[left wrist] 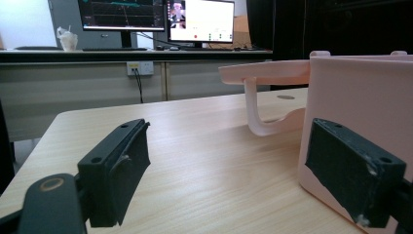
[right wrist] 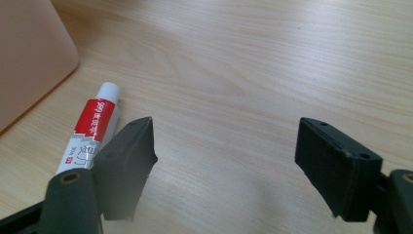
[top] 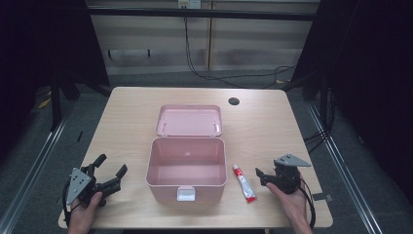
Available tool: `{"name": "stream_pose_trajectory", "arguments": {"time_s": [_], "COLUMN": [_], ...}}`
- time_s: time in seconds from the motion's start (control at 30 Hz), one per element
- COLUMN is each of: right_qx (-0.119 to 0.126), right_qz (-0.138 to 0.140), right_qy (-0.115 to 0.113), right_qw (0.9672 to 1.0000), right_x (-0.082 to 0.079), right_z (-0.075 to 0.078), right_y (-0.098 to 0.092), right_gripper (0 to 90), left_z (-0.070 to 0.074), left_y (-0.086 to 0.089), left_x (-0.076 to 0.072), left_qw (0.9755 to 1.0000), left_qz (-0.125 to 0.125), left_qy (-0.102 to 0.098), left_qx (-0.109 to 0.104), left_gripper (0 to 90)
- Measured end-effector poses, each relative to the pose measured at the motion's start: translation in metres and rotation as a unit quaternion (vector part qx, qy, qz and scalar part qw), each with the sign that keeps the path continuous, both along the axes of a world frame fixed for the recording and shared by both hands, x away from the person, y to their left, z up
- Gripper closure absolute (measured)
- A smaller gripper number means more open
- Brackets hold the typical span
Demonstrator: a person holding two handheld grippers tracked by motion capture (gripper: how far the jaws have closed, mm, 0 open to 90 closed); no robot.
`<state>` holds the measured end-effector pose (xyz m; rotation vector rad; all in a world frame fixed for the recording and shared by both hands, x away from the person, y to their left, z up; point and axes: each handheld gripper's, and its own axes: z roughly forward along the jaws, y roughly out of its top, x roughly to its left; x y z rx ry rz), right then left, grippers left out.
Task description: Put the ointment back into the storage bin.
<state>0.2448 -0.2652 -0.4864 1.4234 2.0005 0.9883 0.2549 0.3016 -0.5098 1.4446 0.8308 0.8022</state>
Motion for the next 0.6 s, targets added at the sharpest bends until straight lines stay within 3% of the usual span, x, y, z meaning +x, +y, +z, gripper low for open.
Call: {"name": "stream_pose_trajectory", "arguments": {"time_s": [0.2,0.33,0.6], "right_qx": [0.028,0.031,0.057], "right_qz": [0.001,-0.004,0.012], "right_qy": [-0.004,-0.007,0.024], "right_qw": [0.9996,0.9995,0.998], "right_x": [-0.002,-0.005,-0.007], "right_z": [0.005,0.01,0.02], "right_y": [-0.005,-0.009,-0.013], "right_gripper": [22.3,23.6,29.0], "left_z": [0.0,0.0,0.0], "left_y": [0.0,0.0,0.0], "left_x": [0.0,0.0,0.0], "left_qw": [1.0,1.0,1.0], "left_qz": [-0.003,-0.004,-0.003], "left_qy": [-0.002,-0.001,-0.002], "left_qx": [-0.001,0.0,-0.001], "left_gripper": [15.7,15.7,15.7]}}
